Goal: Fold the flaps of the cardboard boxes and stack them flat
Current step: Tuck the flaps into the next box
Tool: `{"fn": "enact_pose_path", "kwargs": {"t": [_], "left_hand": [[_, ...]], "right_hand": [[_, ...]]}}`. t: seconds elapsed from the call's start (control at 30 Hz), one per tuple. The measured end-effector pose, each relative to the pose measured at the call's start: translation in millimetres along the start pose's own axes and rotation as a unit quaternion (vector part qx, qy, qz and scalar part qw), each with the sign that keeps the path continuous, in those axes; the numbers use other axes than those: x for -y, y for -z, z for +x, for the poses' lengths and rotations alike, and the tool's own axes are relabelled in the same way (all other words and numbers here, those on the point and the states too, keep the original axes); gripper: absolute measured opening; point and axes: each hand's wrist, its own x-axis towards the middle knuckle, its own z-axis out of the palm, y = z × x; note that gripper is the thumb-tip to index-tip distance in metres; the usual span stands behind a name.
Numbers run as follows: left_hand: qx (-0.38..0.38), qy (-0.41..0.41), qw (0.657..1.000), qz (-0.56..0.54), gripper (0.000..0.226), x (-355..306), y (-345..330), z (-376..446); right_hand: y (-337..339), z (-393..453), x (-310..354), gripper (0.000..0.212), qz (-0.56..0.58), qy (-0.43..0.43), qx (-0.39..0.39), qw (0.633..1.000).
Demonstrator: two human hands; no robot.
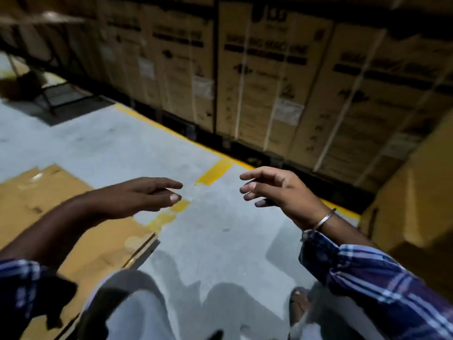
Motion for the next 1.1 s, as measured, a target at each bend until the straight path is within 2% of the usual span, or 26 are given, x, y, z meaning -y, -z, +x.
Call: {"fn": "enact_pose_path", "kwargs": {"t": [0.23,0.43,0.53,0.6,0.7,0.77,0.83,0.9,1.1], "left_hand": [[0.035,-0.132,0.991,-0.014,0.043,-131,-113,47],[0.100,-0.204,0.974,0.000,0.046,-217,-217,87],[0.138,-0.215,0.967,0.005,0.042,-244,-265,105],[0.159,-0.213,0.964,0.006,0.032,-256,-295,120],[0.165,-0.199,0.966,-0.005,0.026,-270,-336,142],[0.162,-0.193,0.968,-0.015,0.026,-279,-360,156],[0.159,-0.178,0.970,-0.037,0.026,-288,-381,171],[0.154,-0.165,0.973,-0.054,0.031,-294,-400,184],[0.155,-0.114,0.976,-0.101,0.073,-303,-449,213]], "right_hand": [[131,-113,20,0.022,-0.101,0.050,-0.079,0.990],[241,-210,1,0.024,-0.180,0.035,-0.222,0.958],[294,-247,-24,0.022,-0.217,-0.005,-0.322,0.921],[327,-265,-43,0.021,-0.225,-0.037,-0.404,0.886],[372,-284,-67,0.031,-0.243,-0.084,-0.537,0.803],[402,-292,-80,0.044,-0.285,-0.138,-0.587,0.745],[427,-296,-90,0.054,-0.315,-0.198,-0.596,0.712],[445,-296,-100,0.061,-0.339,-0.246,-0.585,0.695],[462,-291,-113,0.071,-0.354,-0.298,-0.585,0.666]]}}
